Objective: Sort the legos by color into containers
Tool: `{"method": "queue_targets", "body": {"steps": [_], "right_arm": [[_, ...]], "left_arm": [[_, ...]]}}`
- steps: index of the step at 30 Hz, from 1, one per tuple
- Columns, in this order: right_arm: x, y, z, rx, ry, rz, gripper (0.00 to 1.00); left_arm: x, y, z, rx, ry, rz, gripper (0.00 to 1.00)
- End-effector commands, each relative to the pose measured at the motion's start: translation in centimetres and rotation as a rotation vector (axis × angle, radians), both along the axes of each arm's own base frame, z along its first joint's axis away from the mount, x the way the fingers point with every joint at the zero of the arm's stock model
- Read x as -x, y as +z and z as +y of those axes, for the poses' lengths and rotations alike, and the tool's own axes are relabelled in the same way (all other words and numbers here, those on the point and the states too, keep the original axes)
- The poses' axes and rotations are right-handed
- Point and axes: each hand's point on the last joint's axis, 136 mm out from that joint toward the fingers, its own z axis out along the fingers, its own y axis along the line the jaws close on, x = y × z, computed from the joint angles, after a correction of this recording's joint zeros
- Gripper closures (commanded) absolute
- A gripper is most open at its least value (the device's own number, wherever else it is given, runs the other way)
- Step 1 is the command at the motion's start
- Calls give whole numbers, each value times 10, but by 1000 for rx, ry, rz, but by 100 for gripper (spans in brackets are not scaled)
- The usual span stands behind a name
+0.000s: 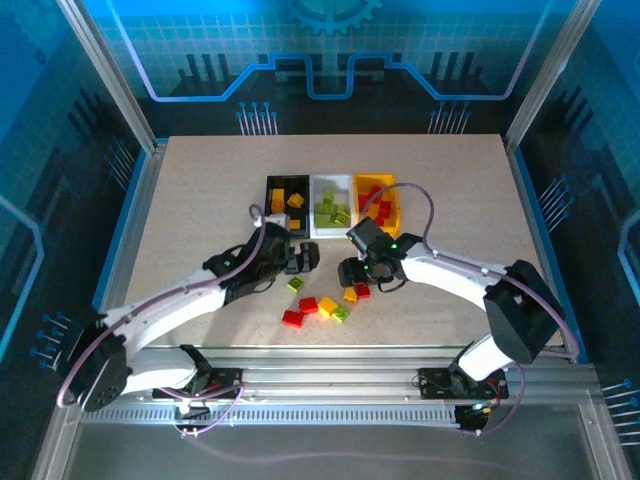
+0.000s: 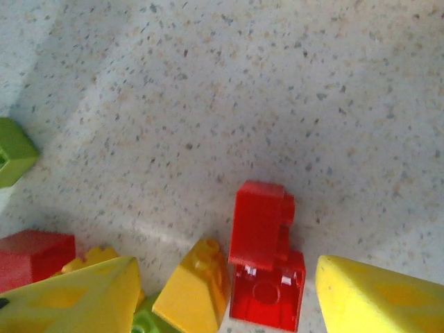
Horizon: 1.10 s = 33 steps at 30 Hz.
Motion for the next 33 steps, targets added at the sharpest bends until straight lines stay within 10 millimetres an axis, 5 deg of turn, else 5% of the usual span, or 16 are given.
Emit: {"method": "queue_targets", "body": {"steps": [1,7,18,26,33], "right_arm": [[-14,-2,3,46,-13,-26,34],[-19,-25,-2,127,-28,5,43],[-17,-34,-5,159,-36,19,67],[-34,17,-12,118,-71,-129,74],[-83,83,-41,62,-173,-256,72]], "left_arm": [[14,2,20,27,69,-9,1],[30,-16,43,-4,131,18,1],[33,-20,50,-18,151,15,1],[34,-12,55,-13,160,-13,1],[35,-13,55,-8,160,-15,1]]}}
